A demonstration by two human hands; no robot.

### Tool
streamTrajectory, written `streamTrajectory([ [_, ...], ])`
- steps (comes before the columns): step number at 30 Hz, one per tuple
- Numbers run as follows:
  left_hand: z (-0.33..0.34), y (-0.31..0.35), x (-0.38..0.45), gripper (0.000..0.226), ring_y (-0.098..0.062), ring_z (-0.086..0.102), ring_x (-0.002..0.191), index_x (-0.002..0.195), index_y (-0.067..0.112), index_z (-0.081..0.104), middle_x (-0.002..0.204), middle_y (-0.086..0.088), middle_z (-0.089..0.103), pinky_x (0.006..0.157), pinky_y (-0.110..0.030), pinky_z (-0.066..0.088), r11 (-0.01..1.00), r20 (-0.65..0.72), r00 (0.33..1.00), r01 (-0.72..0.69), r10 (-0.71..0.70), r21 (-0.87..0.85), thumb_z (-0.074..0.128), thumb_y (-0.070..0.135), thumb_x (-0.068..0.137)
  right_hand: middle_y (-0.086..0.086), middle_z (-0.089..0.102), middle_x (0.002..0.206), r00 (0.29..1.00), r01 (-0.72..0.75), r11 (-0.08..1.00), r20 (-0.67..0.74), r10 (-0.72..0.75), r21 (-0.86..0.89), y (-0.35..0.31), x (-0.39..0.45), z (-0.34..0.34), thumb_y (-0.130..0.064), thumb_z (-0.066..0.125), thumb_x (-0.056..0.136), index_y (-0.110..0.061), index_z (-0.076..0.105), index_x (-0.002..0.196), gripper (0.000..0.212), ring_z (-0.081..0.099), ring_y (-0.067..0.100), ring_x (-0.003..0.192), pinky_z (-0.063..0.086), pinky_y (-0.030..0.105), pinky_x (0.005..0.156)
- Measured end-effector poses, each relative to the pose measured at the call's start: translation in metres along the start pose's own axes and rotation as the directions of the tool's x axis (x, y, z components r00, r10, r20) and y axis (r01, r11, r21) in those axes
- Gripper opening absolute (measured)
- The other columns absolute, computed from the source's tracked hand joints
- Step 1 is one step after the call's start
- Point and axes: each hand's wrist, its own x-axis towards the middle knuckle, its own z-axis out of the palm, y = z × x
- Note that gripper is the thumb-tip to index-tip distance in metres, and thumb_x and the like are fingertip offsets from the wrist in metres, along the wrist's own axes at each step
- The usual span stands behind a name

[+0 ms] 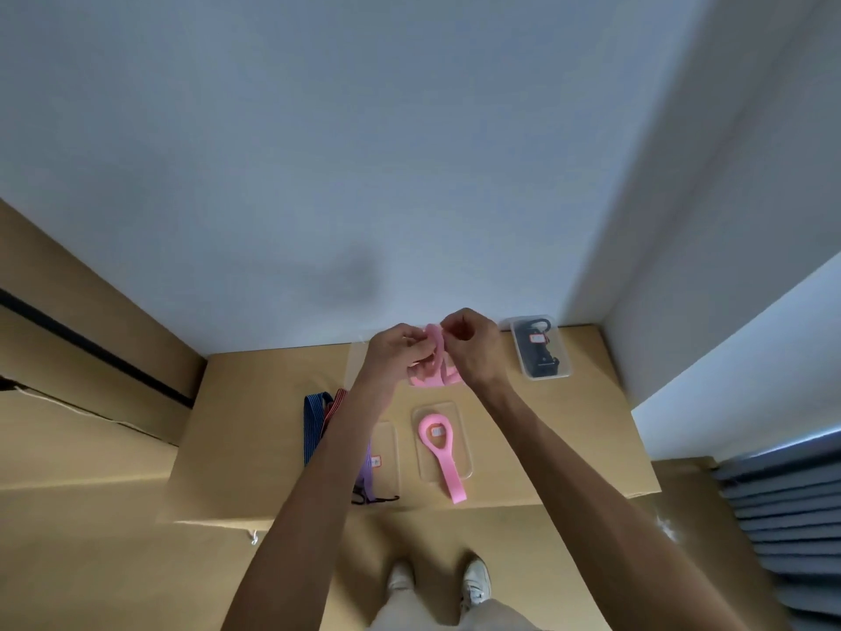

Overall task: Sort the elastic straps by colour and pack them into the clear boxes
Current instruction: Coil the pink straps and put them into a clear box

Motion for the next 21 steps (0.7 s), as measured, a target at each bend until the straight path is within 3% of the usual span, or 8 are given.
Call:
streamTrajectory([
  [3,-0.004,0.007,-0.006,0.005,-0.024,0.068,0.07,0.082,0.011,0.077,0.077,-0.013,0.073,0.066,-0.027,0.055,0.999,-0.01,1.0,0.023,-0.023,0.045,0.08,0.015,0.083,0.009,0.07,0.077,0.999,0.016,1.0,-0.03,-0.017,-0.021,-0.009,-0.006,0.006,-0.012,0.072,0.087,-0.001,0.068,0.08,0.013,0.06,0.014,0.067,0.048,0.026,0.06],
  [6,-0.012,0.014,-0.009,0.007,-0.022,0.073,0.076,0.088,0.009,0.078,0.083,-0.012,0.076,0.069,-0.025,0.057,0.999,-0.018,1.0,0.021,-0.022,-0.023,0.079,0.008,0.082,0.008,0.07,0.074,1.0,-0.015,1.0,0.011,0.015,0.02,-0.01,-0.012,0.015,-0.019,0.065,0.093,0.0,0.069,0.08,0.023,0.059,0.01,0.063,0.043,0.019,0.058],
  [9,-0.018,0.018,-0.01,0.012,-0.022,0.073,0.074,0.088,0.007,0.078,0.083,-0.013,0.076,0.066,-0.025,0.057,0.999,-0.094,0.996,-0.003,0.0,-0.038,0.075,-0.001,0.079,0.021,0.061,0.075,0.999,-0.017,0.996,0.05,0.012,0.091,-0.016,-0.018,0.029,-0.024,0.057,0.098,0.004,0.06,0.075,0.036,0.047,0.016,0.062,0.037,0.027,0.06],
  [11,-0.023,0.019,-0.012,0.011,-0.021,0.07,0.065,0.087,0.004,0.076,0.075,-0.013,0.075,0.062,-0.024,0.056,0.998,-0.155,0.988,-0.026,0.017,-0.057,0.073,-0.003,0.079,0.012,0.064,0.078,0.999,0.012,0.996,0.043,-0.016,0.09,-0.02,-0.024,0.039,-0.038,0.06,0.096,-0.009,0.065,0.066,0.042,0.052,0.007,0.069,0.042,0.024,0.067],
  [13,-0.031,0.021,-0.012,0.012,-0.023,0.069,0.062,0.088,0.002,0.074,0.073,-0.016,0.072,0.061,-0.026,0.057,0.995,-0.213,0.977,-0.044,0.024,-0.088,0.073,-0.004,0.078,0.004,0.066,0.07,0.999,0.045,0.998,0.027,-0.046,0.042,-0.023,-0.027,0.047,-0.042,0.061,0.094,-0.019,0.068,0.059,0.043,0.055,0.003,0.065,0.042,0.017,0.063],
  [16,-0.043,0.027,-0.011,0.017,-0.018,0.066,0.061,0.082,0.005,0.072,0.071,-0.006,0.07,0.06,-0.027,0.057,0.991,-0.258,0.966,-0.046,0.011,-0.128,0.069,-0.009,0.074,0.015,0.067,0.072,1.0,-0.022,0.998,-0.011,0.022,0.062,-0.024,-0.026,0.053,-0.021,0.055,0.097,-0.004,0.068,0.073,0.032,0.056,0.017,0.063,0.047,0.036,0.063],
  [19,-0.052,0.032,-0.012,0.019,-0.017,0.066,0.069,0.076,0.01,0.068,0.076,-0.002,0.07,0.06,-0.028,0.057,0.985,-0.28,0.96,-0.05,0.001,-0.167,0.059,-0.006,0.076,0.024,0.068,0.088,0.998,-0.064,0.996,-0.023,0.066,0.06,-0.023,-0.025,0.059,-0.017,0.047,0.101,0.007,0.062,0.088,0.031,0.065,0.039,0.083,0.054,0.051,0.076],
  [21,-0.062,0.034,-0.012,0.022,-0.02,0.064,0.075,0.074,0.01,0.067,0.079,-0.006,0.067,0.061,-0.029,0.056,0.972,-0.311,0.95,-0.038,-0.036,-0.23,0.05,-0.004,0.078,0.024,0.069,0.097,0.994,-0.113,0.987,0.011,0.112,0.111,-0.02,-0.026,0.059,-0.015,0.042,0.103,0.008,0.059,0.095,0.03,0.066,0.041,0.094,0.054,0.055,0.085],
])
